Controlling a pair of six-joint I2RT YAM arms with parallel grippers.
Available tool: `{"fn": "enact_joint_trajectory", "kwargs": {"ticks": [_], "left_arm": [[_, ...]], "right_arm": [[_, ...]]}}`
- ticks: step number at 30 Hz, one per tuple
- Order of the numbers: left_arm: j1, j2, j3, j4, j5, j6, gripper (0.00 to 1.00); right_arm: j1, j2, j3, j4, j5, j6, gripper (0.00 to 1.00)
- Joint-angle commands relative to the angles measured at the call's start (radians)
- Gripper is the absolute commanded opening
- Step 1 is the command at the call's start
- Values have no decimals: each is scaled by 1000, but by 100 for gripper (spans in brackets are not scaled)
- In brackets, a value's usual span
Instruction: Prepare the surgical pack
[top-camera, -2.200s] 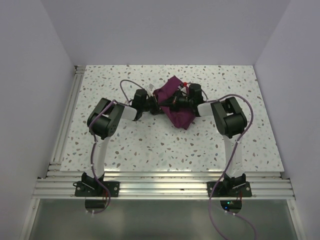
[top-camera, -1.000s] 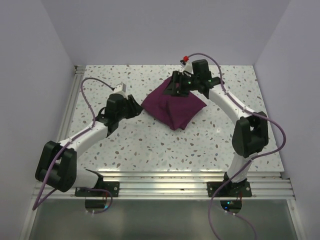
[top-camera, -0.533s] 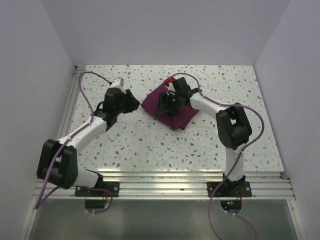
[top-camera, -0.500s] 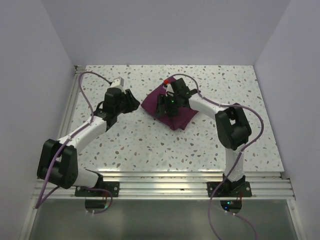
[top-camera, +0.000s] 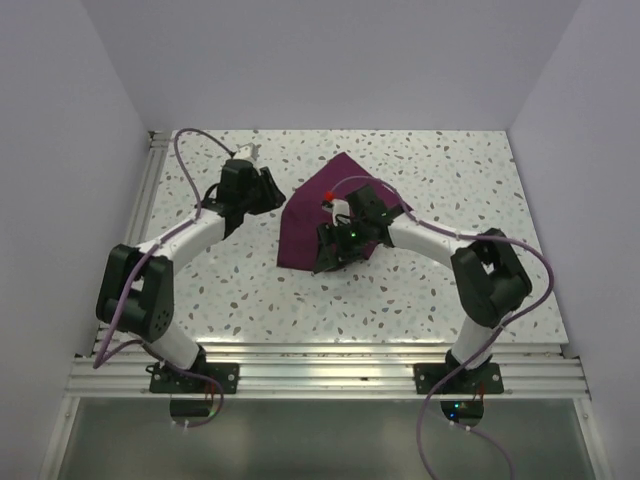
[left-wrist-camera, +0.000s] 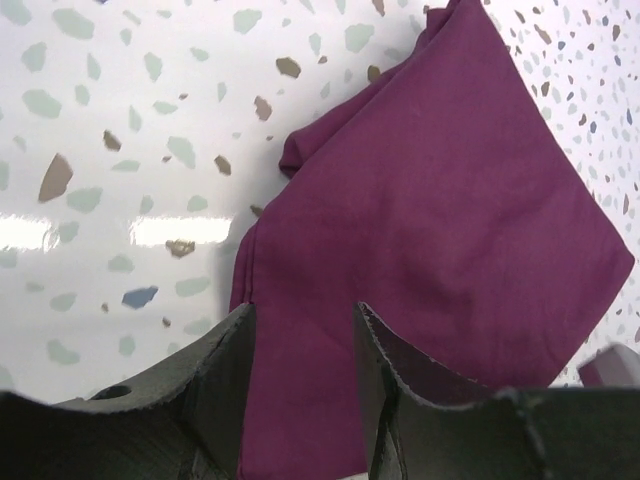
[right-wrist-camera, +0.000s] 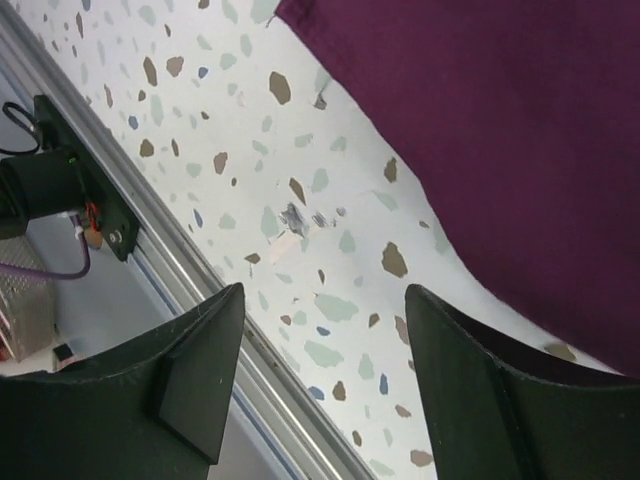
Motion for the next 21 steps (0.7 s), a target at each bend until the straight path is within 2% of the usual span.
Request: {"fn": "enact_joint_trajectory", "kwargs": {"ticks": [1,2,4,5,9,12,18,21], "left_arm": [[13,103,129,16,65,50,47],[13,128,152,16,91,64,47],[20,194,204,22,115,76,47],[23,212,218,22,140,84,47],[40,292,256,118,212,91,48],[43,328,285,141,263,99,48],[43,418,313,183,333,93,49],[43,456,319,201,369,84,43]], "right_arm": [[-30,-140,-39,27,118,42,69],[-45,-167,-51,27,243,80,69],[-53,-244,-102,32,365,124,69],[-57,-265,-122,42,473,166,69],[-57,-339,-212,76,679,256,69],[-59,-338,-246,113,736,296,73],[-60,-208,-188,133,729,302,73],[-60,-172,-186,163,749,309,72]]}}
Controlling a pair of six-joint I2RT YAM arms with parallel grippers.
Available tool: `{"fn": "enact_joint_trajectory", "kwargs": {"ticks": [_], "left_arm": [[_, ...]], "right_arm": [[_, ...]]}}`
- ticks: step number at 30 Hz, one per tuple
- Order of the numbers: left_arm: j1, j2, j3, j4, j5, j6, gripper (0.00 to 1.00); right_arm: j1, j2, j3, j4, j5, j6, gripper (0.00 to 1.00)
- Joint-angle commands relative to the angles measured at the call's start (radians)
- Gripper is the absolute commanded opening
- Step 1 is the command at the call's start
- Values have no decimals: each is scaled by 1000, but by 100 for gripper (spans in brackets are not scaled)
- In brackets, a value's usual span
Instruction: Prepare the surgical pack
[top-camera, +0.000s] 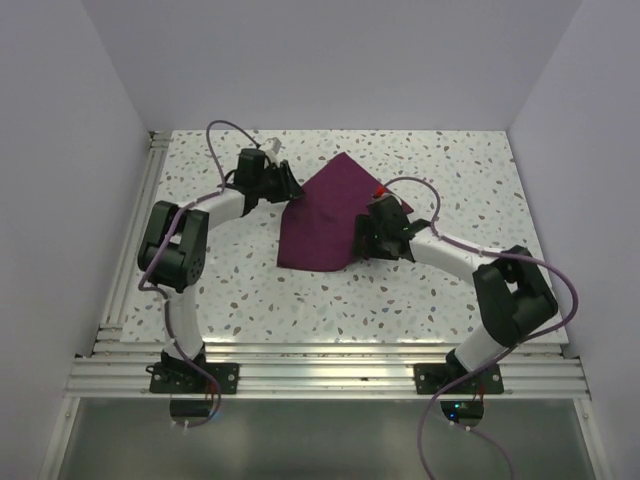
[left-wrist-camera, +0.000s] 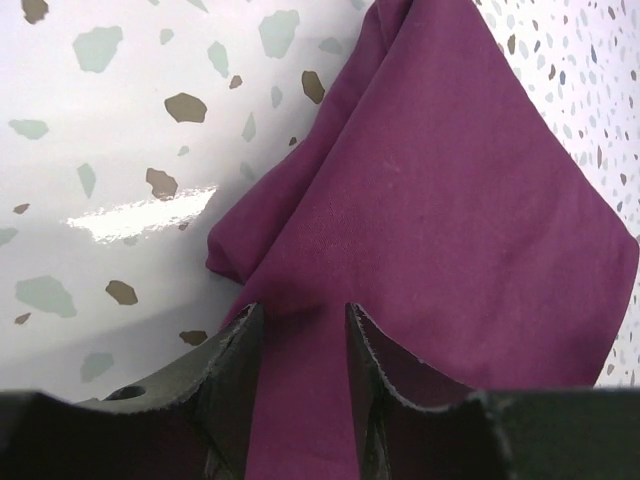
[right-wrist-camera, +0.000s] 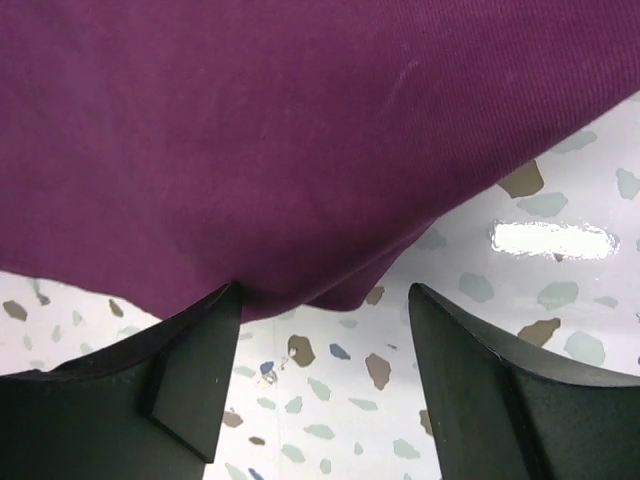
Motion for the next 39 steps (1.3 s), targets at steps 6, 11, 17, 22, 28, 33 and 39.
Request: {"fn": "enact_joint_trajectory", "kwargs": {"ticks": [6,11,17,22,28,33,39], "left_arm": [[5,88,47,27,19,22,23],[5,97,4,35,-34,19,9],[5,21,-164,140,-72,-18,0],[5,-52,-284,230,-100,-52,0],[12,-136,-350,286,-106,-44,38],[28,-130,-298,285,15,26,49],[28,-59,-214,270,124,57,49]], "right_arm": [[0,73,20,100,99,37,54],[-29,71,-16,135,100,40,29],[-96,70,-25,132,56,15,3],[-119,76,-17,106,47,-21,0],[-132,73,-30,100,39,-48,0],[-158,71,-24,74,28,-92,0],[-179,68,-20,63,4,-115,0]]}}
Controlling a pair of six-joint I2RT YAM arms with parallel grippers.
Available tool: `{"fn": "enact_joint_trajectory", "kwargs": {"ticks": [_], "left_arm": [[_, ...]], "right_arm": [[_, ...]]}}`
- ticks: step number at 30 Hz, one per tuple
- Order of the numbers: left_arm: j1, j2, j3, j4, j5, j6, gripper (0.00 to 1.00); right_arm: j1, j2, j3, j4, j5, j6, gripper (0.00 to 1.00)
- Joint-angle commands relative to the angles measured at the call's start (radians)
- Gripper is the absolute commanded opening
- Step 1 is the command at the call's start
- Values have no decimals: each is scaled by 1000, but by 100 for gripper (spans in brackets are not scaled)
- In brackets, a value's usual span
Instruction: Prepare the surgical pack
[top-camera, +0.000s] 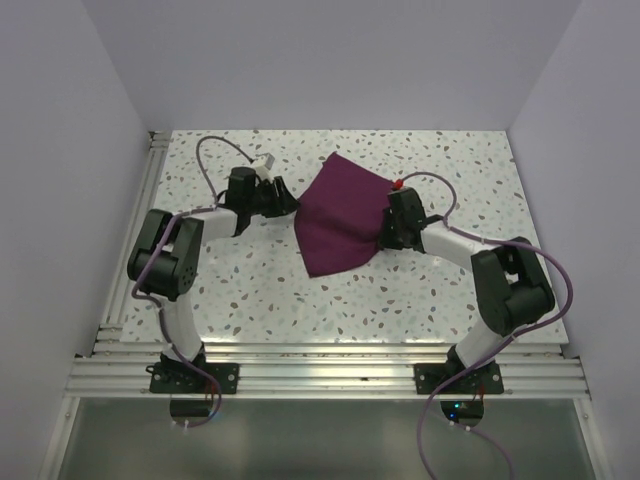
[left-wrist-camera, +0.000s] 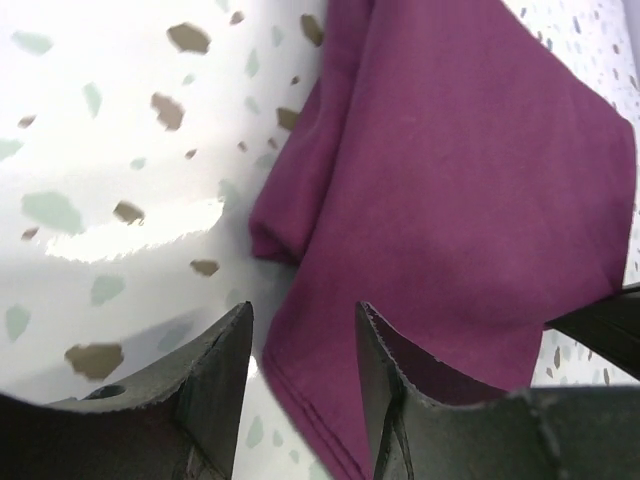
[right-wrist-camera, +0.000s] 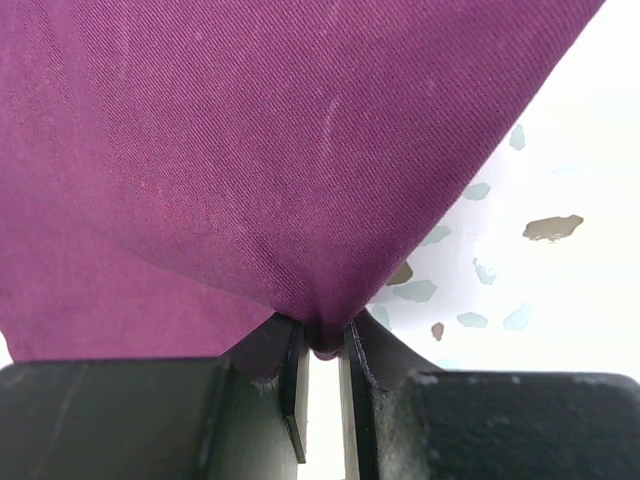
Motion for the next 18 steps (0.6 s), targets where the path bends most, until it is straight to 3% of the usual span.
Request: {"fn": "enact_joint_trajectory", "kwargs": {"ticks": [1,13,18], "left_arm": [[7,42,72,37,105,56,49],[7,148,144,10,159,45,47],[0,192,146,60,233,4,34]], "right_arm": [[-24,-2,-5,-41,15,-34,0],[-53,-8,18,-54,-22,-44,0],[-64,-5,20,-52,-28,-43,0]]}}
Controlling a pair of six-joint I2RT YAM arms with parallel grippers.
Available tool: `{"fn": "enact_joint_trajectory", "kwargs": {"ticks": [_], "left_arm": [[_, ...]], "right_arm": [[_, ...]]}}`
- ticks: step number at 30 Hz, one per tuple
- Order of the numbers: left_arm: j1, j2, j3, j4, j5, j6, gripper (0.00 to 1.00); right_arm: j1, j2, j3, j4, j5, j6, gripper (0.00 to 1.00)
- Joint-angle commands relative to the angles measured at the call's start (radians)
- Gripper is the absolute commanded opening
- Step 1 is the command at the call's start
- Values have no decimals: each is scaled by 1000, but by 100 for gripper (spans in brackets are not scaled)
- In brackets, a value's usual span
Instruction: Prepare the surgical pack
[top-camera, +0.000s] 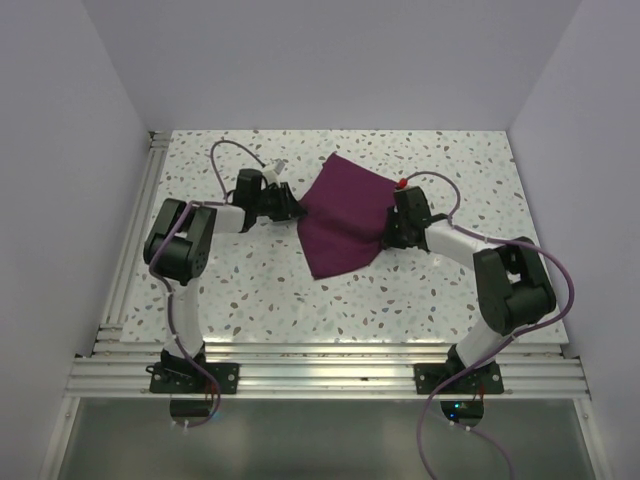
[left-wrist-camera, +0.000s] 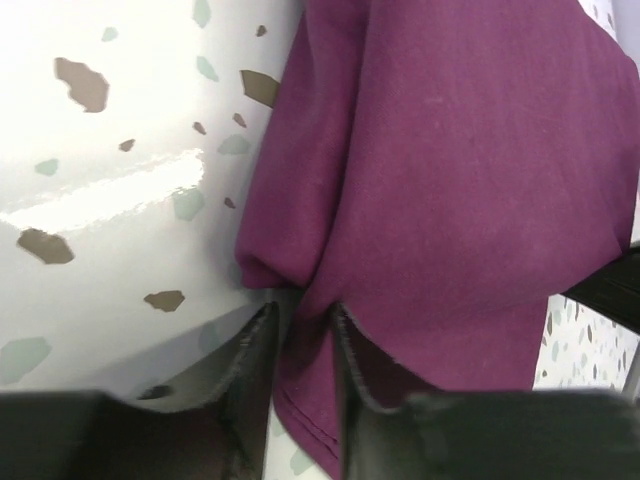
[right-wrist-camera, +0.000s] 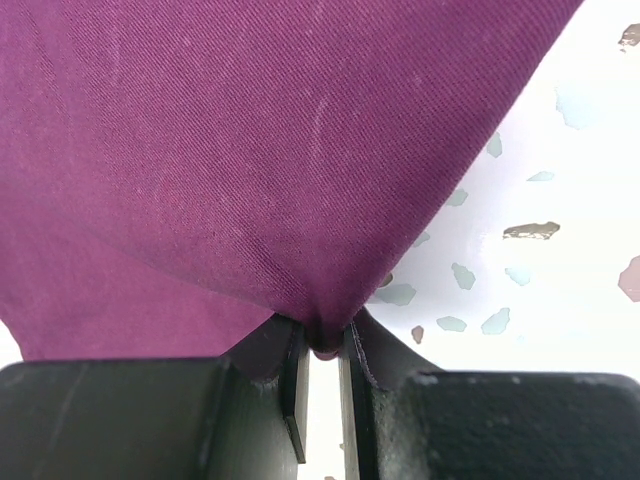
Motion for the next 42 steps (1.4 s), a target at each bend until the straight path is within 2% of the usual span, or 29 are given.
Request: {"fn": "enact_joint_trajectory", "kwargs": {"ticks": [1,4,5,9,12,16,18,20,24,25,29,31,33,35,36,37,38,40,41,42], "left_arm": [[-7,36,34,69,87,-11,27],[-16,52,28,117,135,-25,14],[-19,61,22,137,149,-36,1],[-17,40,-44,212,118,-71,0],[-17,-38,-149,246,-3,-76,0],[-19,-198,-375,348,-199,-131,0],[-26,-253,-455,385,-253,-152,0],[-60,-345,-579,436,-363,-192,0],[-219,-497,-726,422,-637,-226,0],[-293,-544,-769,404,-738,-253,0],[-447,-626,-852,364,-915,-361,0],[-541,-649,-866,317,-1019,-413,0],[-589,-652,-851,258,-1083,-447,0],[-617,-639,-822,218,-1115,-445,7],[-617,-638,-810,205,-1115,-439,7],[-622,-631,-799,189,-1112,-435,13],[-625,-629,-790,174,-1114,-435,17],[-629,-635,-791,161,-1105,-430,32],[-629,-638,-794,160,-1098,-429,38],[-629,-646,-800,149,-1088,-424,52]], "right_arm": [[-24,-3,18,-45,14,-13,0],[-35,1,18,-40,2,-11,0],[-37,4,18,-41,0,-11,0],[-49,6,16,-41,-6,-10,0],[-55,17,24,-35,-15,-5,0],[-58,47,62,-54,-20,-2,0],[-60,66,85,-63,-18,-5,0],[-60,78,99,-68,-21,-7,0],[-70,112,147,-90,-21,-24,0],[-72,119,160,-107,-21,-27,0],[-75,162,234,-156,-20,-50,0],[-81,172,246,-176,-14,-56,0],[-86,167,251,-189,-4,-59,0],[-90,149,249,-218,38,-62,0],[-90,149,251,-218,39,-62,0],[-90,133,246,-238,72,-65,0],[-92,123,243,-247,101,-64,6],[-95,95,225,-261,161,-56,15],[-98,87,217,-259,167,-50,26],[-100,78,211,-258,175,-47,31]]}}
